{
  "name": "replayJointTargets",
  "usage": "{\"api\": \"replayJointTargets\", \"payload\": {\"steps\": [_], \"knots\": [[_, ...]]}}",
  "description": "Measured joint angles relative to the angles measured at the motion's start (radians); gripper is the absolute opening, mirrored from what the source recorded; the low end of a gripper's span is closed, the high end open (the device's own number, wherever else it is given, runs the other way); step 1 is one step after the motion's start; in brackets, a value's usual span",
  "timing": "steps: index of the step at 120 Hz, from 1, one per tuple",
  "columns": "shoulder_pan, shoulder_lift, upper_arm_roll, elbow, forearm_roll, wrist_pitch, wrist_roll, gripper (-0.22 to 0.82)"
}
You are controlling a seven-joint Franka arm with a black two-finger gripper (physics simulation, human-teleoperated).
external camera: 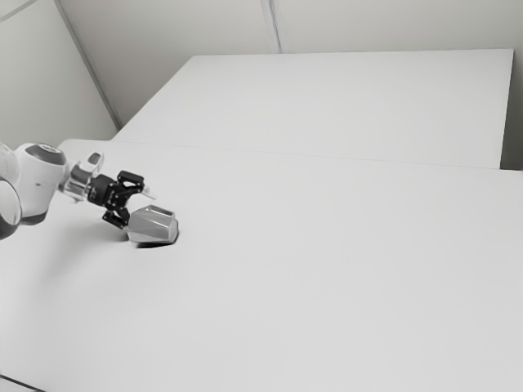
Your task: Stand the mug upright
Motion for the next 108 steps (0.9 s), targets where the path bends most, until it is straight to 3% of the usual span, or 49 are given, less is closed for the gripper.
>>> {"api": "replayJointTargets", "payload": {"steps": [6, 27, 42, 76, 108], "knots": [[-0.001, 0.000, -0.008, -0.001, -0.010, 0.000, 0.004, 0.57], [-0.001, 0.000, -0.009, 0.003, -0.009, 0.002, 0.012, 0.12], [-0.001, 0.000, -0.007, 0.002, -0.005, 0.004, 0.016, -0.04], [-0.008, -0.008, -0.012, 0.011, 0.019, 0.012, 0.019, -0.14], [-0.077, -0.114, -0.017, 0.016, 0.209, 0.023, -0.004, -0.18]]}}
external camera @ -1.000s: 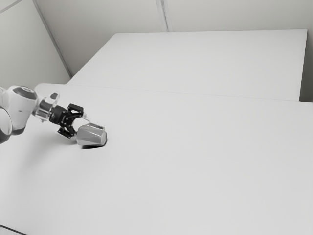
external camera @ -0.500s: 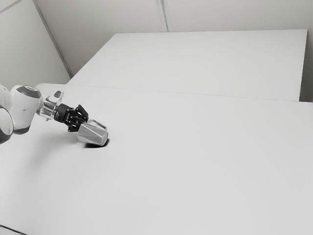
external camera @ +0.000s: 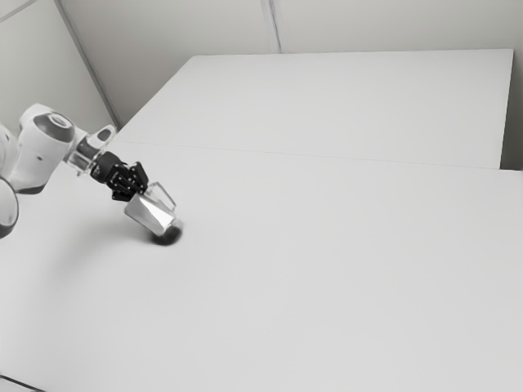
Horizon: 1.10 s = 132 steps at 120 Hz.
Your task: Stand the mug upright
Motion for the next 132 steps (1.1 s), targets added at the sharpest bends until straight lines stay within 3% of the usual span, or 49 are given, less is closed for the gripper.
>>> {"api": "replayJointTargets", "payload": {"steps": [20, 34, 53, 87, 132], "knots": [[-0.142, -0.133, -0.018, -0.025, 0.314, 0.048, -0.060, -0.18], [-0.245, -0.281, -0.023, -0.178, 0.474, 0.139, -0.131, -0.18], [-0.331, -0.393, -0.028, -0.358, 0.560, 0.284, -0.238, -0.18], [-0.377, -0.408, -0.052, -0.464, 0.588, 0.492, -0.392, -0.18], [-0.353, -0.331, -0.053, -0.488, 0.583, 0.568, -0.525, -0.18]]}}
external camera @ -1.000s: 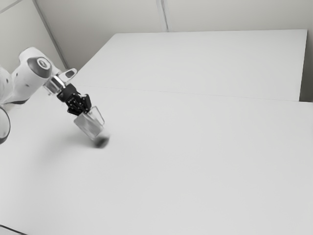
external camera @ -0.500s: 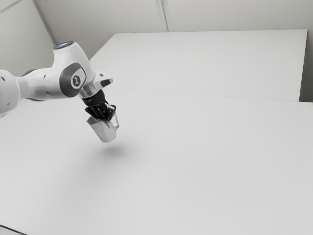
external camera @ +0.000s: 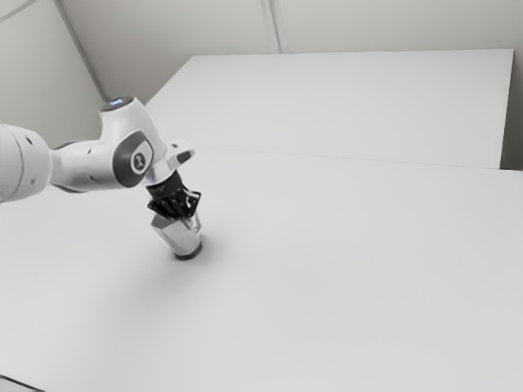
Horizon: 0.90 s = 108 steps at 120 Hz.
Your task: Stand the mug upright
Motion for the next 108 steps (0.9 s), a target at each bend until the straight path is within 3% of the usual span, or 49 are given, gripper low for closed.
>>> {"api": "replayJointTargets", "payload": {"steps": [8, 30, 49, 75, 108], "knots": [[-0.001, 0.012, 0.000, 0.000, -0.001, 0.009, -0.016, -0.18], [-0.007, 0.007, -0.007, 0.004, 0.002, 0.017, -0.045, 0.22], [-0.026, -0.051, -0.007, 0.006, 0.014, 0.009, -0.063, 0.42], [-0.088, -0.124, -0.002, 0.056, 0.068, -0.047, -0.081, 0.54], [-0.145, -0.126, -0.005, 0.279, 0.215, -0.287, -0.096, 0.59]]}}
